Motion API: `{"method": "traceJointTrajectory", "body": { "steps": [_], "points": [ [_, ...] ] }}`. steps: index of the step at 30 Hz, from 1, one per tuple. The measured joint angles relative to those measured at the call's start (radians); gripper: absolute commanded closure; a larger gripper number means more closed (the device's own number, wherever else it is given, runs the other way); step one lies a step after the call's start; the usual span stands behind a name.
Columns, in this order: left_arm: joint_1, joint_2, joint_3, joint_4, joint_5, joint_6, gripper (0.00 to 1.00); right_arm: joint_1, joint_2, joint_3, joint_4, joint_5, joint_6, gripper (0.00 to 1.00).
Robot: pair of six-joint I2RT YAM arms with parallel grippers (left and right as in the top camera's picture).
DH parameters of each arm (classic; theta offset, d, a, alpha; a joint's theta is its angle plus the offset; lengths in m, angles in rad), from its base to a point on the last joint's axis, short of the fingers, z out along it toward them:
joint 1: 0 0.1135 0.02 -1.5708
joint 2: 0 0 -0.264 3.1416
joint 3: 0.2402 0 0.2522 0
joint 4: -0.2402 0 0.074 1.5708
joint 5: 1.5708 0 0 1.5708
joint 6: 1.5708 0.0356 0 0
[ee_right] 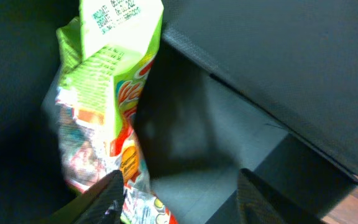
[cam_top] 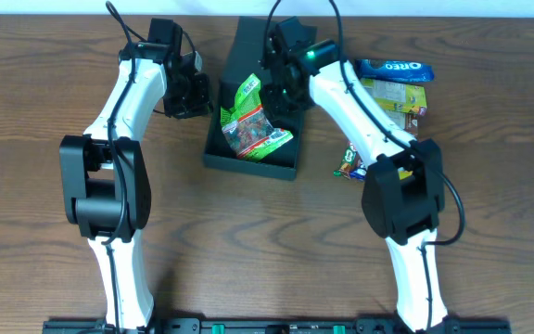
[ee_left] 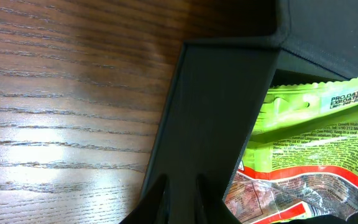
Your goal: Pack container
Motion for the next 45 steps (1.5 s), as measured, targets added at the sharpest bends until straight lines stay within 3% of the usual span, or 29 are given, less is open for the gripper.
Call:
{"method": "traceJointTrajectory", "body": {
  "steps": [9, 16, 19, 24, 29, 38, 45],
  "points": [
    [0.000, 0.000, 0.000, 0.000, -0.004, 0.000, 0.84, -0.026, 0.000, 0.000, -0.016, -0.194, -0.152, 0.23],
    [0.000, 0.000, 0.000, 0.000, -0.008, 0.000, 0.84, -0.002, 0.020, 0.000, -0.006, -0.221, -0.213, 0.23],
    [0.000, 0.000, 0.000, 0.000, -0.008, 0.000, 0.84, 0.001, 0.055, 0.000, 0.002, -0.226, -0.225, 0.33],
    [0.000, 0.000, 0.000, 0.000, -0.008, 0.000, 0.84, 0.001, 0.111, -0.002, 0.011, -0.236, -0.235, 0.71],
    [0.000, 0.000, 0.000, 0.000, -0.011, 0.000, 0.84, 0.003, 0.124, -0.002, 0.016, -0.280, -0.229, 0.98],
    [0.001, 0.000, 0.000, 0.000, -0.019, -0.040, 0.86, -0.011, 0.128, 0.063, -0.019, -0.467, -0.147, 0.99],
    [0.001, 0.000, 0.000, 0.000, -0.019, -0.087, 0.93, -0.048, 0.129, 0.150, -0.015, -0.616, 0.019, 0.99]
  ]
}}
